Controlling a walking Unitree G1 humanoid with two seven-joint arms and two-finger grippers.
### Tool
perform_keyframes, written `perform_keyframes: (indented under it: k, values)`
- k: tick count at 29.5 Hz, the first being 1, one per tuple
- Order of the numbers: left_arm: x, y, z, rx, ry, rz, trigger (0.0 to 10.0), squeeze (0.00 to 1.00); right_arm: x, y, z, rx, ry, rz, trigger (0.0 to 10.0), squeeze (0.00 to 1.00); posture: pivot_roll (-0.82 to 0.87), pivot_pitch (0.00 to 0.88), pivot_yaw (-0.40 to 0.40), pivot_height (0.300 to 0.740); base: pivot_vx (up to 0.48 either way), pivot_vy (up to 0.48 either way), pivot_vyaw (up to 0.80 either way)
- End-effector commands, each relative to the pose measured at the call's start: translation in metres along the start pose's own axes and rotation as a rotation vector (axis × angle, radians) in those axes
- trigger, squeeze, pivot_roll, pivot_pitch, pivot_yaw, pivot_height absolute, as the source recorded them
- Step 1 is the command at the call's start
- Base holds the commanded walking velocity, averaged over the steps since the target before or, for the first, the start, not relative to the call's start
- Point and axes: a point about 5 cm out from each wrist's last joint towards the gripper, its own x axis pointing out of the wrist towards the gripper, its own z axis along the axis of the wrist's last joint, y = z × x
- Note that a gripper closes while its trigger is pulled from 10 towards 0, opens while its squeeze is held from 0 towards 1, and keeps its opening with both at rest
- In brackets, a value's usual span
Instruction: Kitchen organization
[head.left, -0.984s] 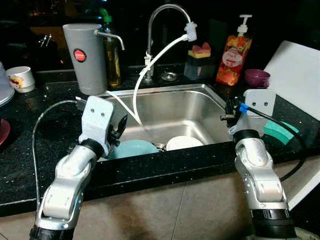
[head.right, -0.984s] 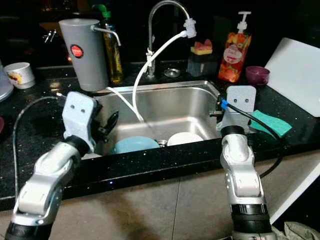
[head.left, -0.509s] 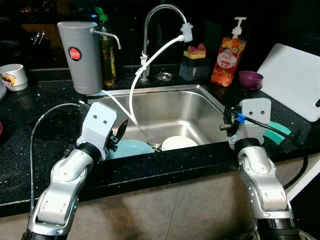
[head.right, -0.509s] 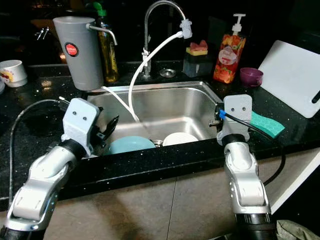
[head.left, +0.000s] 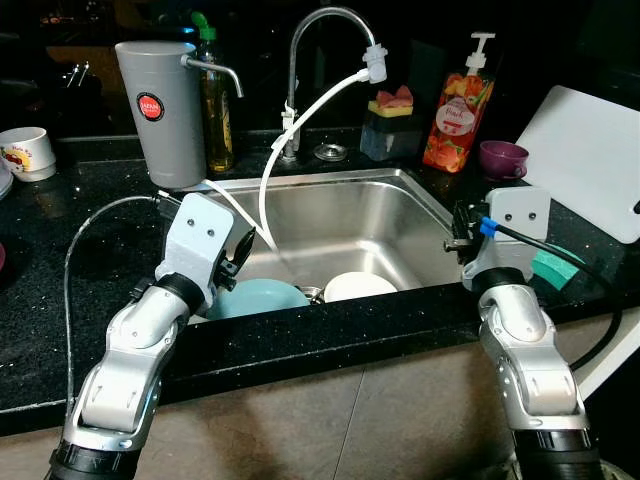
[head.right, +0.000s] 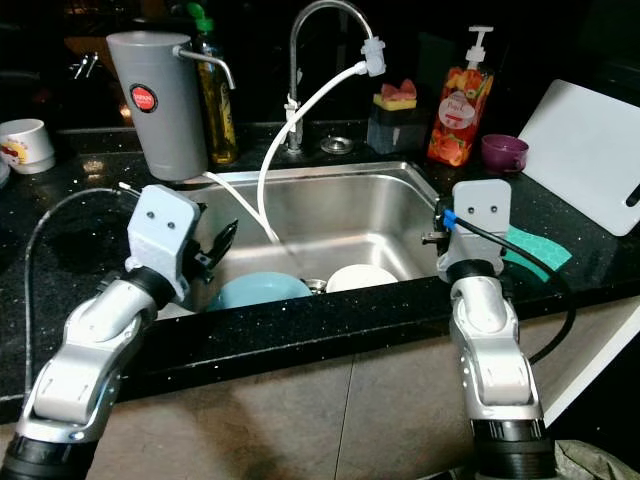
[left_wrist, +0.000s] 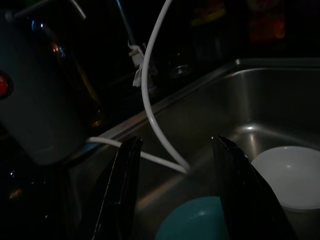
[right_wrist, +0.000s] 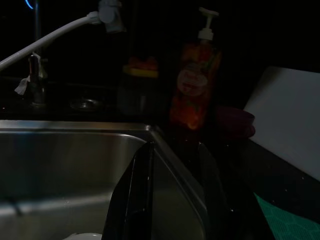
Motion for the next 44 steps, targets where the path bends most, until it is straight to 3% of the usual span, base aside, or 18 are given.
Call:
perform_keyframes:
  k: [1,13,30,35,44]
  values:
    - [0.001,0.003,-0.002,0.019,0.007,0.011,10.0,0.00,-0.001,-0.004,0.000,0.012,-0.001,-0.029,10.0,0.00,0.09,0.072,-0.038,0.740,0.000,0.000,0.00]
    - [0.001,0.008,-0.016,0.003,0.059,0.080,10.0,0.00,0.001,0.003,0.001,0.046,-0.008,-0.027,10.0,0.00,0.07,0.011,-0.033,0.740,0.000,0.000,0.00]
    - [0.002,0.004,-0.008,0.032,0.018,0.118,10.0,0.00,0.009,0.010,0.006,0.064,-0.025,-0.001,10.0,0.00,0.13,0.028,-0.080,0.740,0.000,0.000,0.00]
    - [0.006,0.003,-0.006,0.109,0.025,0.117,10.0,0.00,0.011,0.007,0.010,0.060,-0.030,0.000,10.0,0.00,0.13,0.046,-0.088,0.740,0.000,0.000,0.00]
    - [0.009,0.005,-0.004,0.157,0.033,0.114,10.0,0.00,0.009,0.001,0.013,0.052,-0.042,-0.024,10.0,0.00,0.10,0.050,-0.053,0.740,0.000,0.000,0.00]
